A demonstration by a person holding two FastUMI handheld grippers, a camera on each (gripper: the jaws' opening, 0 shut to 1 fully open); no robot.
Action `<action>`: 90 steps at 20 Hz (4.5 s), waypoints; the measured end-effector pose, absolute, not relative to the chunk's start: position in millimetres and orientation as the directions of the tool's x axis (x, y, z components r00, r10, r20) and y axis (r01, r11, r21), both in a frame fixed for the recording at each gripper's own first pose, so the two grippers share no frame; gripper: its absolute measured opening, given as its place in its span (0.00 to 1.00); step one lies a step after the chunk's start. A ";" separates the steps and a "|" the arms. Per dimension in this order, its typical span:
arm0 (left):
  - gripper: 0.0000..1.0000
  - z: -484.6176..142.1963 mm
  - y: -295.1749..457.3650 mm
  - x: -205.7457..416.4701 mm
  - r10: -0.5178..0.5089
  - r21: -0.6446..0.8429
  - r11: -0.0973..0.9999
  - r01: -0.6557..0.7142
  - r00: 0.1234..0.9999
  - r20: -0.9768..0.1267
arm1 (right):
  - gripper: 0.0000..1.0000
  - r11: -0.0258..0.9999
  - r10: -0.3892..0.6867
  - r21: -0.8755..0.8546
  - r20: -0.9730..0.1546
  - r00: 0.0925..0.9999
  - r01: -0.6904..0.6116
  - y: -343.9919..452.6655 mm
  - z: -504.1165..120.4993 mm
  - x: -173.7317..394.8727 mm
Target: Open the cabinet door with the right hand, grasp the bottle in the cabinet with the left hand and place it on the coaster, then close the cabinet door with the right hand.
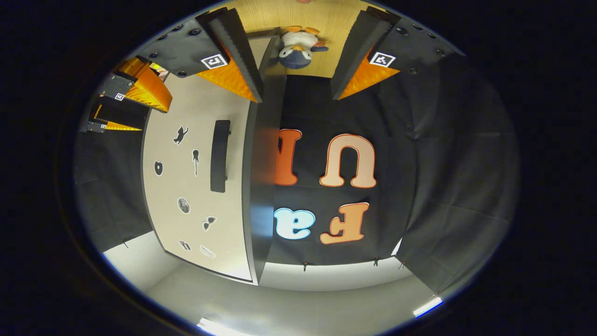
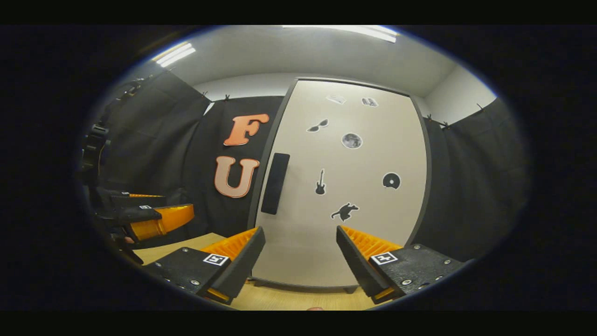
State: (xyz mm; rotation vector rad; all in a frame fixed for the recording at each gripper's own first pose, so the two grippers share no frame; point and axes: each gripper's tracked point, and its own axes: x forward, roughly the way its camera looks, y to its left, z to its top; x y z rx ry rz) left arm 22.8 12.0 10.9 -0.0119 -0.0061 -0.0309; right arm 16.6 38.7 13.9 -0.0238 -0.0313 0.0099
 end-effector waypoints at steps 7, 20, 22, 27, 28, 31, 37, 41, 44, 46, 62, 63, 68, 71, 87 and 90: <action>0.94 11.0 22.7 19.0 -0.030 0.022 0.999 0.029 1.000 0.005 | 0.95 1.000 0.028 -0.003 0.052 0.998 -0.027 60.7 30.4 40.8; 0.95 -1.3 63.4 19.9 -0.022 0.040 0.999 0.023 1.000 -0.020 | 0.91 0.995 -0.001 0.099 -0.017 1.000 0.003 96.9 30.8 128.1; 0.95 -4.5 71.0 20.6 -0.025 0.039 0.999 0.026 0.999 -0.027 | 0.89 0.995 -0.016 0.099 -0.021 1.000 0.018 96.4 31.7 138.2; 0.94 -13.9 85.6 33.7 -0.060 0.036 0.997 0.062 0.997 -0.046 | 0.78 0.990 -0.082 0.114 -0.011 0.997 0.083 91.5 40.2 158.0; 0.94 -13.6 87.3 36.1 -0.069 0.041 0.997 0.071 0.997 -0.046 | 0.75 0.988 -0.102 0.115 -0.008 0.995 0.102 89.2 41.9 159.5; 0.94 -16.4 89.3 43.9 -0.107 0.034 0.993 0.109 0.993 -0.047 | 0.60 0.982 -0.140 0.127 -0.012 0.990 0.140 84.2 41.1 161.6; 0.95 -23.2 90.0 40.0 -0.121 -0.031 0.992 0.119 0.990 -0.069 | 0.27 0.969 -0.145 0.199 -0.028 0.989 0.148 86.9 39.7 163.1; 0.96 -26.9 92.3 37.0 -0.086 -0.033 0.996 0.084 0.993 -0.080 | 0.18 0.970 -0.136 0.201 -0.031 0.990 0.139 86.9 40.1 159.1; 0.94 -27.0 92.3 36.8 -0.063 -0.031 0.998 0.061 0.995 -0.080 | 0.20 0.973 -0.113 0.201 -0.020 0.993 0.114 87.5 41.5 153.3; 0.94 -26.6 88.9 38.3 -0.051 -0.034 0.998 0.049 0.995 -0.081 | 0.20 0.974 -0.101 0.201 -0.008 0.995 0.101 87.3 44.8 144.7; 0.95 -9.0 21.5 -2.9 -0.026 -0.027 0.999 0.025 0.999 -0.024 | 0.20 0.976 0.049 0.213 0.024 0.998 -0.053 76.3 45.4 80.0; 0.95 -5.7 16.0 -3.5 -0.033 -0.022 0.999 0.033 0.999 -0.017 | 0.18 0.975 0.051 0.214 0.024 0.998 -0.056 74.5 45.8 77.3; 0.95 -1.1 -23.0 -10.5 -0.085 -0.012 0.996 0.085 0.996 0.000 | 0.18 0.972 0.044 0.229 0.027 0.999 -0.049 63.2 46.4 64.5; 0.94 -1.7 -50.8 -18.2 -0.122 -0.013 0.992 0.122 0.993 0.001 | 0.20 0.969 0.022 0.245 0.020 1.000 -0.026 56.2 45.1 59.1; 0.94 -0.7 -134.8 -59.8 -0.202 0.011 0.979 0.202 0.979 0.002 | 0.06 0.948 -0.237 0.217 -0.001 0.971 0.232 -27.7 34.6 35.8; 0.95 1.1 -141.8 -63.4 -0.206 0.015 0.978 0.206 0.978 0.005 | 0.04 0.946 -0.260 0.204 0.004 0.966 0.254 -41.4 31.6 32.7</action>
